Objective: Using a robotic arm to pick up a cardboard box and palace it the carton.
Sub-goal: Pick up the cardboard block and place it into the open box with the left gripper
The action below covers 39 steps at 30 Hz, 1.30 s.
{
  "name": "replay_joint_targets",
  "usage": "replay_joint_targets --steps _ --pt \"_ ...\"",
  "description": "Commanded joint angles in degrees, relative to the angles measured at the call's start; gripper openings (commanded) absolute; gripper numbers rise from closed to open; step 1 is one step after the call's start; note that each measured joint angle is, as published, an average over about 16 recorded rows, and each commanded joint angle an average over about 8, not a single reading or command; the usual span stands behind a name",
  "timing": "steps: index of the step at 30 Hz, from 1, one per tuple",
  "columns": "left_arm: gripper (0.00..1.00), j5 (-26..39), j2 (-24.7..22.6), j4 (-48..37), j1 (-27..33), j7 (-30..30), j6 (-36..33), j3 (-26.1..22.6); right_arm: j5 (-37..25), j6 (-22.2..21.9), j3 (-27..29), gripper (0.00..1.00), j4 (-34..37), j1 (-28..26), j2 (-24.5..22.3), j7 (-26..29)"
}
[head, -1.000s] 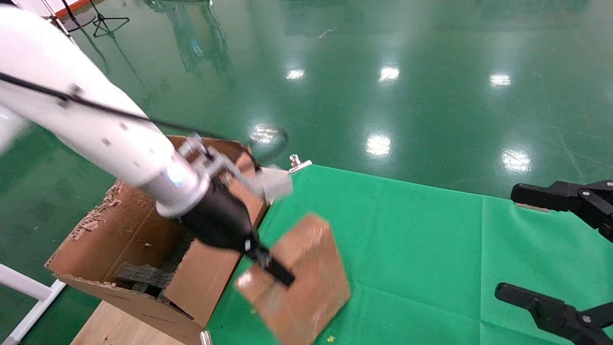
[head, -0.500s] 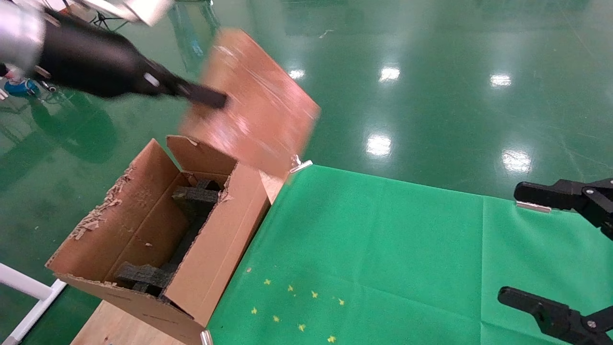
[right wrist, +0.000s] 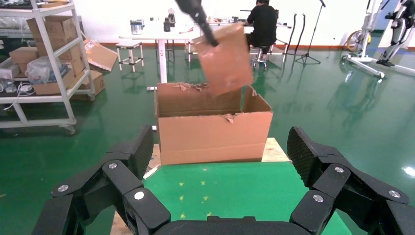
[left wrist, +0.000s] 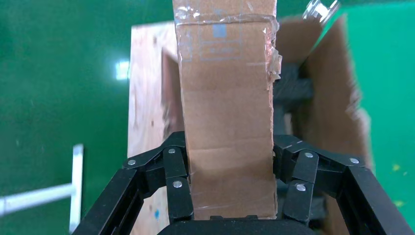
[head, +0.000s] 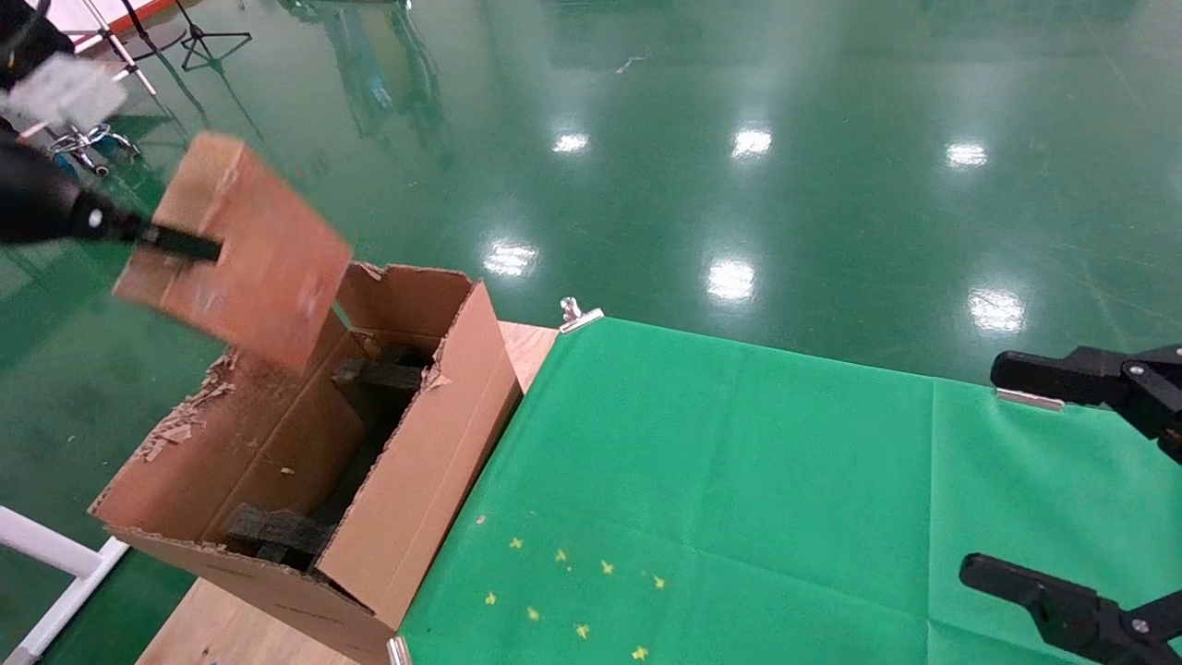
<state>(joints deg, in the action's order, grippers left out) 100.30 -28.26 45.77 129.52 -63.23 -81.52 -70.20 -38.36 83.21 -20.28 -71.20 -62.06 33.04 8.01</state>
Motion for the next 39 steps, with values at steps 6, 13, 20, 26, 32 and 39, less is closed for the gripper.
replay_joint_targets --steps 6,13,20,26,32,39 --pt "0.00 0.0 0.1 -10.7 -3.1 6.2 2.0 -1.0 0.0 0.0 0.0 1.00 0.0 0.0 0.0 0.0" --pt "0.00 -0.8 -1.9 -21.6 -6.4 12.4 4.3 -1.5 0.0 0.0 0.0 1.00 0.0 0.0 0.0 0.0" --pt "0.00 -2.0 -4.8 -30.5 -9.7 17.3 6.6 -1.4 0.0 0.0 0.0 1.00 0.0 0.0 0.0 0.0" --pt "0.00 -3.4 -6.9 -36.4 -12.6 19.9 9.3 -0.8 0.0 0.0 0.0 1.00 0.0 0.0 0.0 0.0" --pt "0.00 -4.4 -8.7 -40.6 -16.0 21.5 13.0 -0.2 0.0 0.0 0.0 1.00 0.0 0.0 0.0 0.0" --pt "0.00 -5.5 -10.5 -43.5 -20.0 21.9 20.2 0.5 0.0 0.0 0.0 1.00 0.0 0.0 0.0 0.0"
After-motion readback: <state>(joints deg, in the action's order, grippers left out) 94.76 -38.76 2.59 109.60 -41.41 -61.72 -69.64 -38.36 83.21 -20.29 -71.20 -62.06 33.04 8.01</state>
